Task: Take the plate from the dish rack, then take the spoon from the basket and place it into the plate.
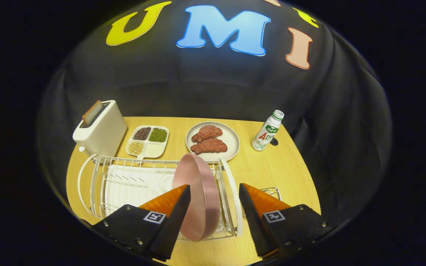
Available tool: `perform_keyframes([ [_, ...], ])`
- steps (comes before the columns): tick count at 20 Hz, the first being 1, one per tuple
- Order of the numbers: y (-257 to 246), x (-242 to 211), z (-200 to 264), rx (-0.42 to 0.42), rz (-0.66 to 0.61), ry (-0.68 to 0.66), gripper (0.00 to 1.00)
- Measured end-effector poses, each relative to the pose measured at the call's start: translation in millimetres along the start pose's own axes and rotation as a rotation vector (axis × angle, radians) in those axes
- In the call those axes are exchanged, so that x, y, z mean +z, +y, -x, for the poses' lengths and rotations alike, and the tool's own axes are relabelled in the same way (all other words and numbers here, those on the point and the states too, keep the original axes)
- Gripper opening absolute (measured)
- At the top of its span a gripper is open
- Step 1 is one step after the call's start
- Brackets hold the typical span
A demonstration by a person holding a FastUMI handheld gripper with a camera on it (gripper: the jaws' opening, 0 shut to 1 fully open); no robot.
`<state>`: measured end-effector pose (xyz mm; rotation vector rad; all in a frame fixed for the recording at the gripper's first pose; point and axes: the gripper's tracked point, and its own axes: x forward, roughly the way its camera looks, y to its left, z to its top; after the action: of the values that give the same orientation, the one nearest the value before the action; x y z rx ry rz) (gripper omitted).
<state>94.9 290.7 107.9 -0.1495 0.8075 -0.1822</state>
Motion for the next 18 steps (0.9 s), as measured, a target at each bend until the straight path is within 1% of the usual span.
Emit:
perform_keyframes([
  [3,0.0,-5.7,-7.3,-0.054,0.035,0.035,0.77],
  [4,0.3,-7.8,-8.6,-0.076,0.046,0.050,0.70],
  [5,-3.4,-10.3,-12.1,-0.109,0.055,0.065,0.58],
  [6,-4.9,-11.3,-10.8,-0.139,0.061,0.084,0.51],
  [7,-3.7,-17.8,-15.9,-0.152,0.065,0.100,0.35],
  [8,-2.1,-15.9,-20.9,-0.156,0.062,0.069,0.25],
  [9,2.9,-10.6,-18.1,-0.152,0.066,0.051,0.18],
  [10,4.2,-10.9,-18.2,-0.156,0.103,0.058,0.13],
  [11,3.2,-12.9,-15.9,-0.168,0.102,0.065,0.13],
  [12,6.6,-13.4,-12.3,-0.174,0.109,0.064,0.06],
  [14,12.0,-9.6,-9.4,-0.188,0.149,0.058,0.06],
  [18,11.7,0.6,-0.9,-0.235,0.176,0.048,0.06],
])
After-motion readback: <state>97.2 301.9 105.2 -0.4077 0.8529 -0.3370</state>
